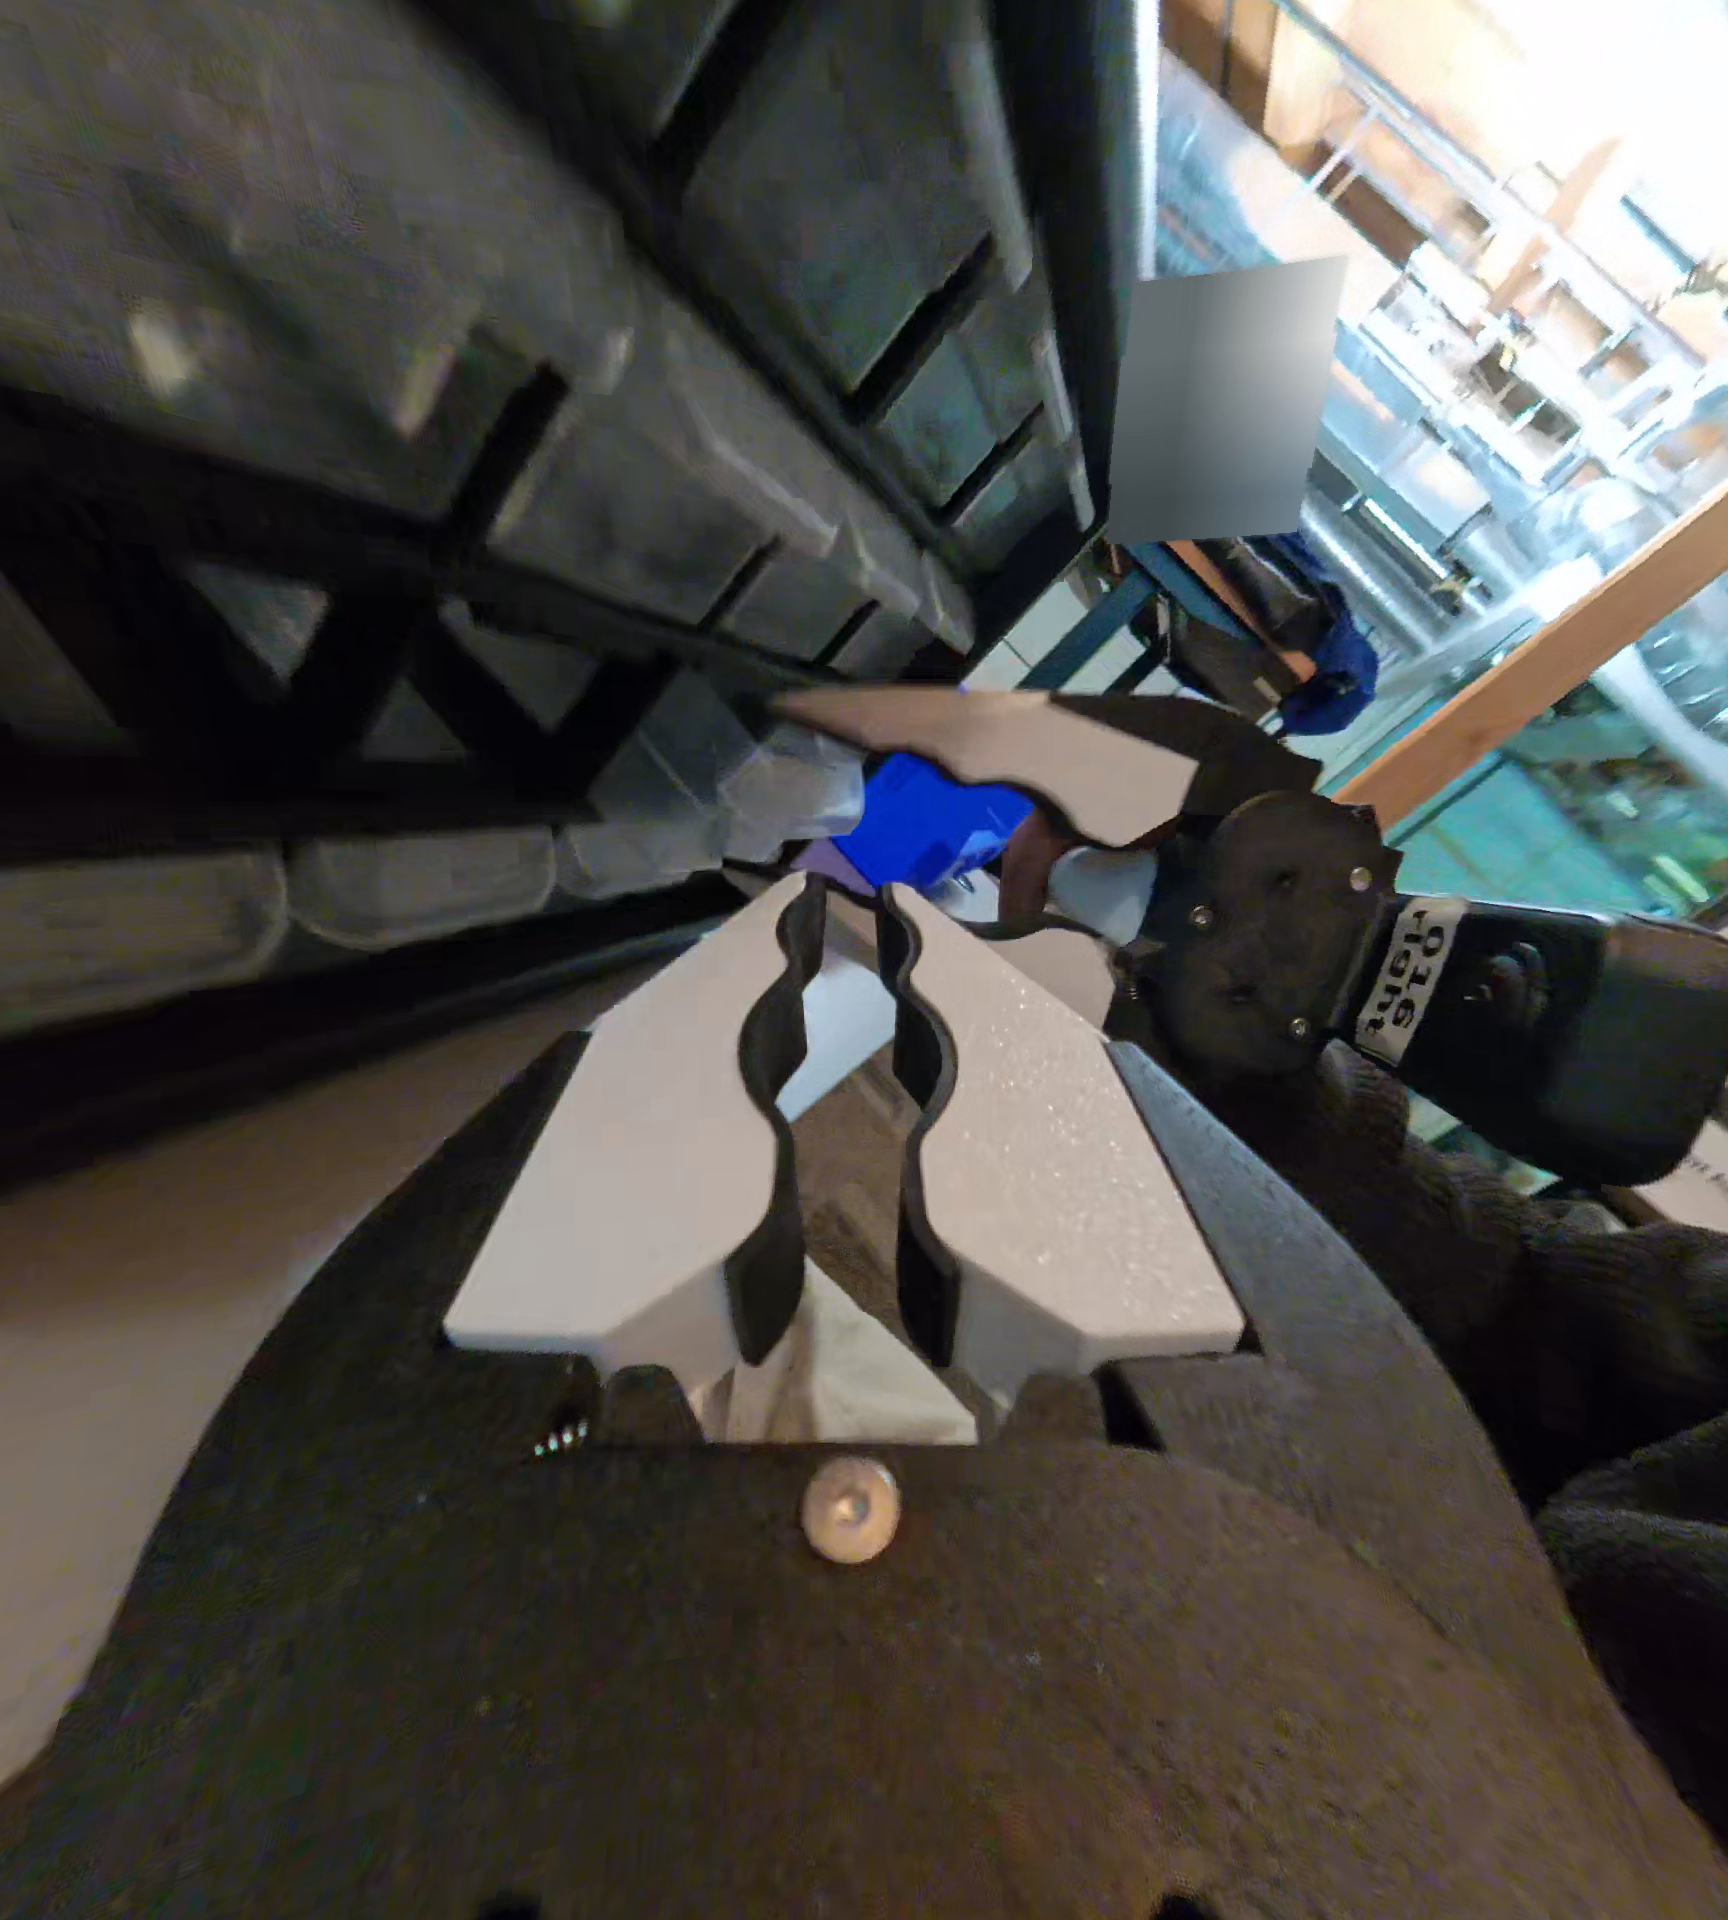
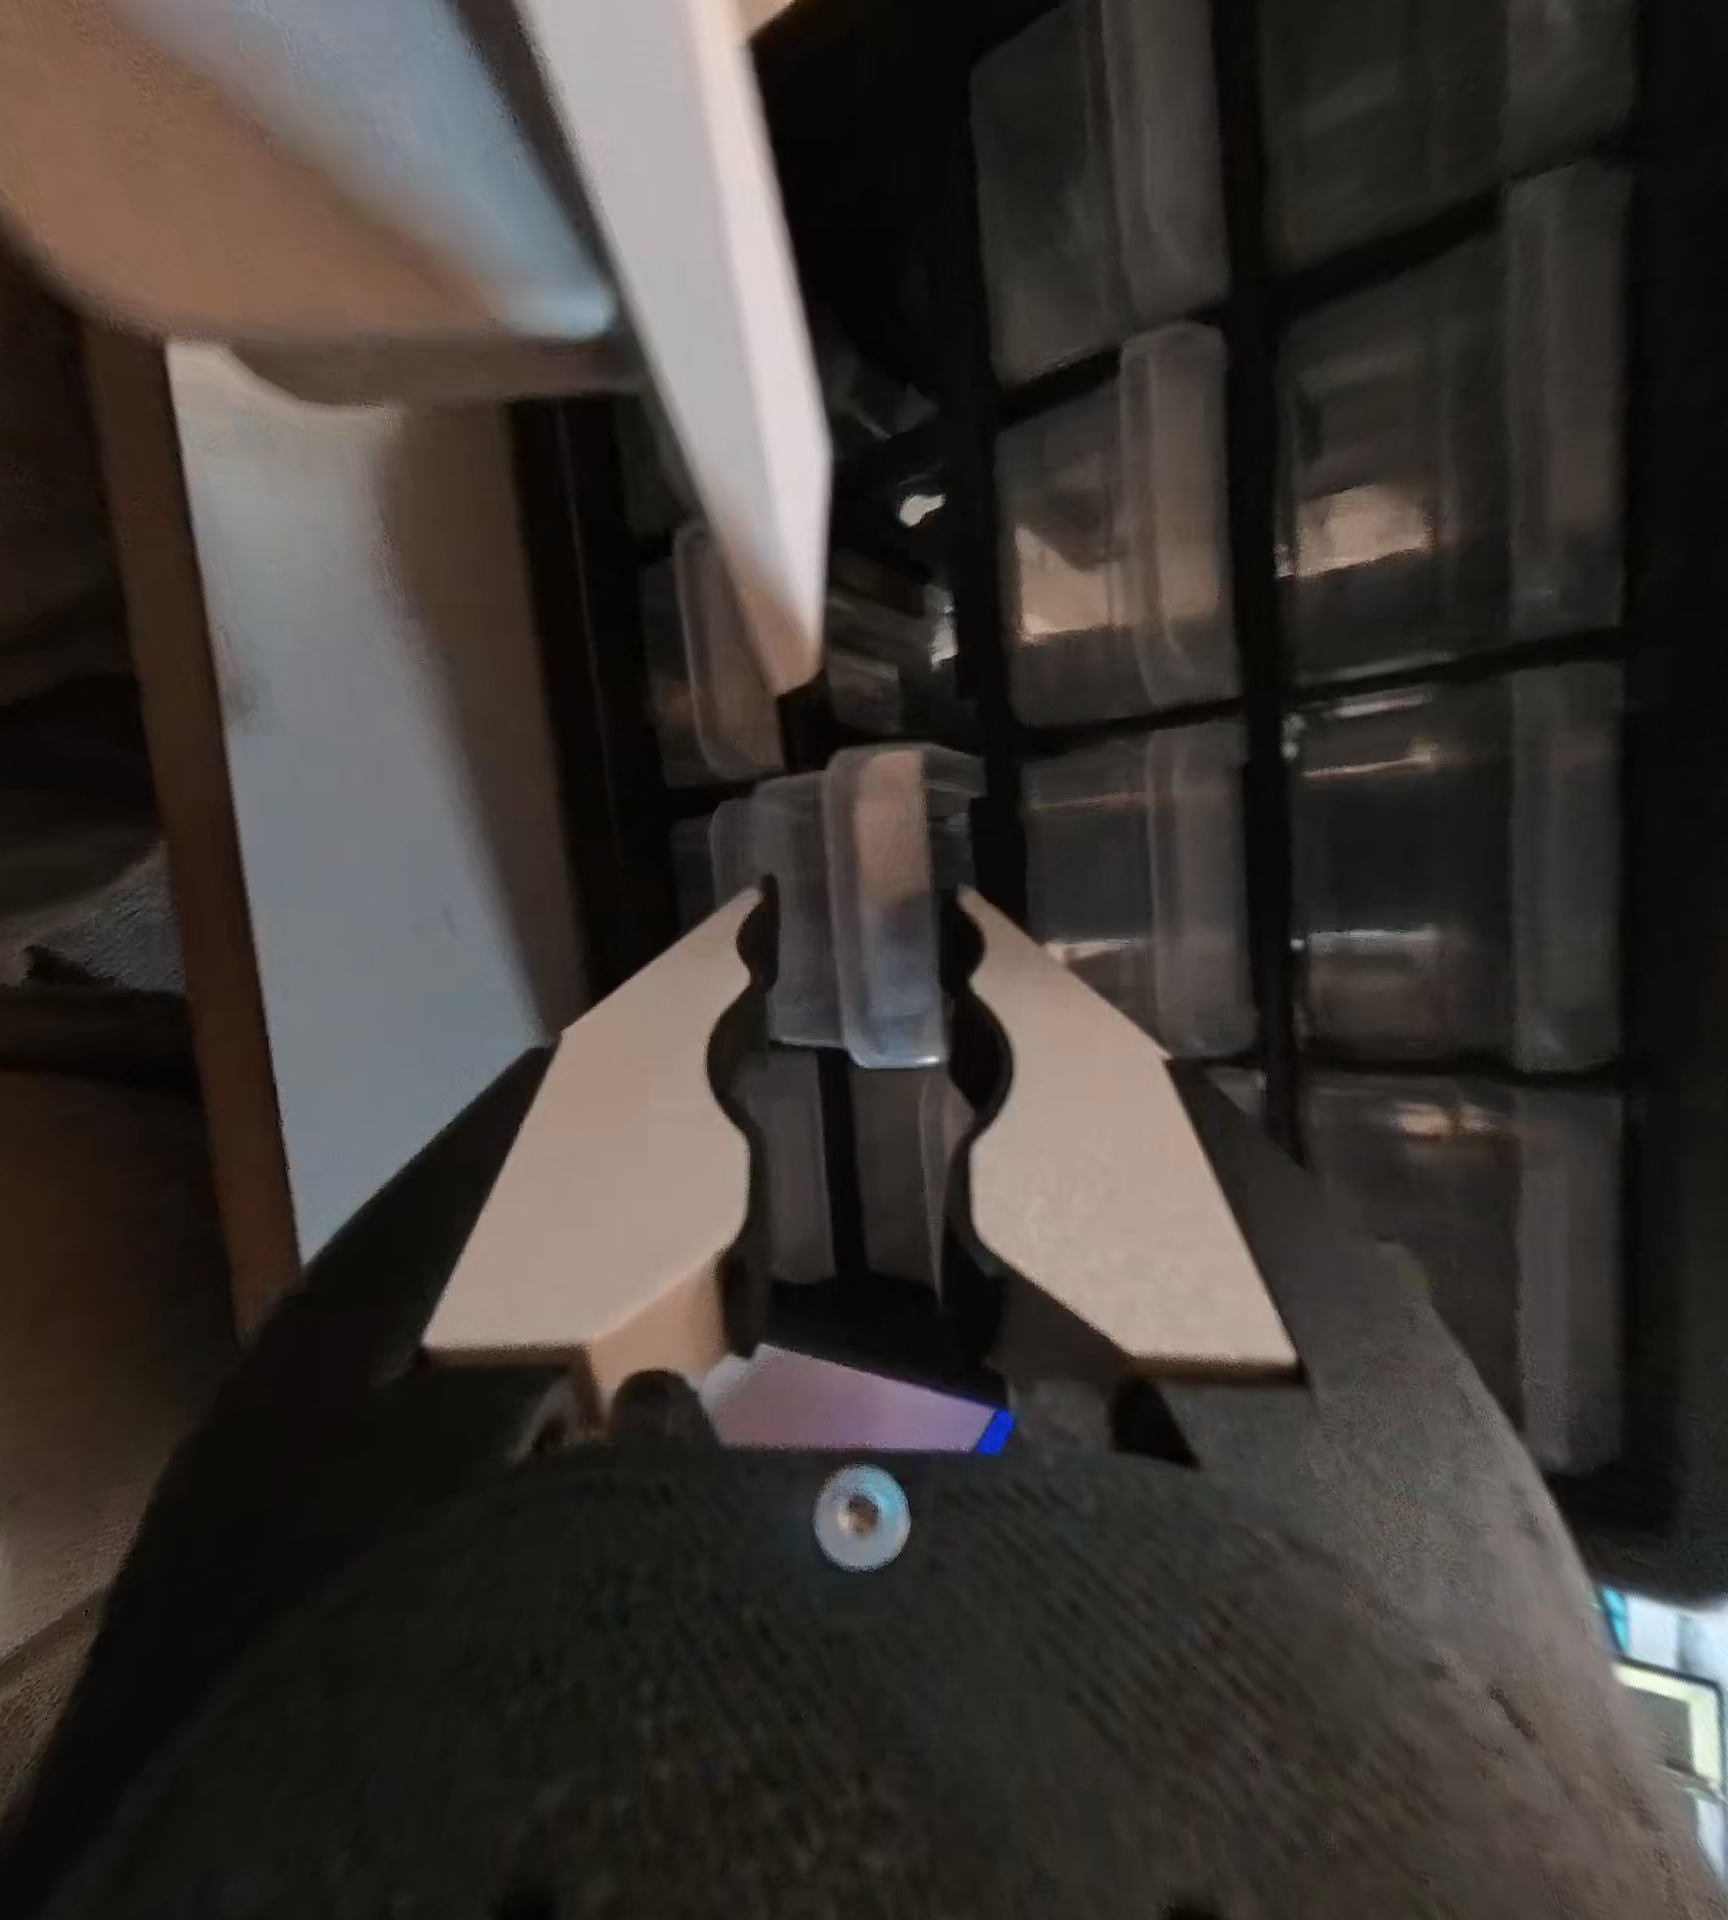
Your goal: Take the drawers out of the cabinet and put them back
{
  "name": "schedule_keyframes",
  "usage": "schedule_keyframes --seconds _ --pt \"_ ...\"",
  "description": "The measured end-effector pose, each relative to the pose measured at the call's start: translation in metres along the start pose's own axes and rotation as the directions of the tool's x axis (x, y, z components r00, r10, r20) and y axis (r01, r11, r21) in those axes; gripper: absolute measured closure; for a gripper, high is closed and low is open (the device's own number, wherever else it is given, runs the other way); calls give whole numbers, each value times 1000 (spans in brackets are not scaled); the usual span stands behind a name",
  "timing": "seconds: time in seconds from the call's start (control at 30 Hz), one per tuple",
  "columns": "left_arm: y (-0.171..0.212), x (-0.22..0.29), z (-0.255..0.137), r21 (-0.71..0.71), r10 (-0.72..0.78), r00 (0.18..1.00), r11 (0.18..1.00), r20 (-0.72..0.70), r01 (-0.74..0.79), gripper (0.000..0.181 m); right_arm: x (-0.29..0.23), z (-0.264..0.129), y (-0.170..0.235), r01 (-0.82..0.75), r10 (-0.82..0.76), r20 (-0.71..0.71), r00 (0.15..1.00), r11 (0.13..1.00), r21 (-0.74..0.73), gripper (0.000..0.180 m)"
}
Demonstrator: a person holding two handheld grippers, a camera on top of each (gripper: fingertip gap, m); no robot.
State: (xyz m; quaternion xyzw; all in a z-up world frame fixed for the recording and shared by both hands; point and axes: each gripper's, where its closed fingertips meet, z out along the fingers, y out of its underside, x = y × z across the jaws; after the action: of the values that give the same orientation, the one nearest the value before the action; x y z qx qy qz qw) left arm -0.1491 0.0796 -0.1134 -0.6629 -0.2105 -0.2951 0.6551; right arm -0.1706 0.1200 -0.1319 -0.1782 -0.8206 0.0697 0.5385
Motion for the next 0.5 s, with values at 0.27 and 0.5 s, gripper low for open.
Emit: schedule_keyframes --seconds 0.27,0.5 --pt "-6 6 -3 5 74 997 997 -26 -74 174 -12 -14 -4 -122 127 200 971 992 -35 161" --pt "-13 17 -6 32 144 988 989 -48 -142 169 -35 -44 -19 -77 70 202 977 997 24 162"
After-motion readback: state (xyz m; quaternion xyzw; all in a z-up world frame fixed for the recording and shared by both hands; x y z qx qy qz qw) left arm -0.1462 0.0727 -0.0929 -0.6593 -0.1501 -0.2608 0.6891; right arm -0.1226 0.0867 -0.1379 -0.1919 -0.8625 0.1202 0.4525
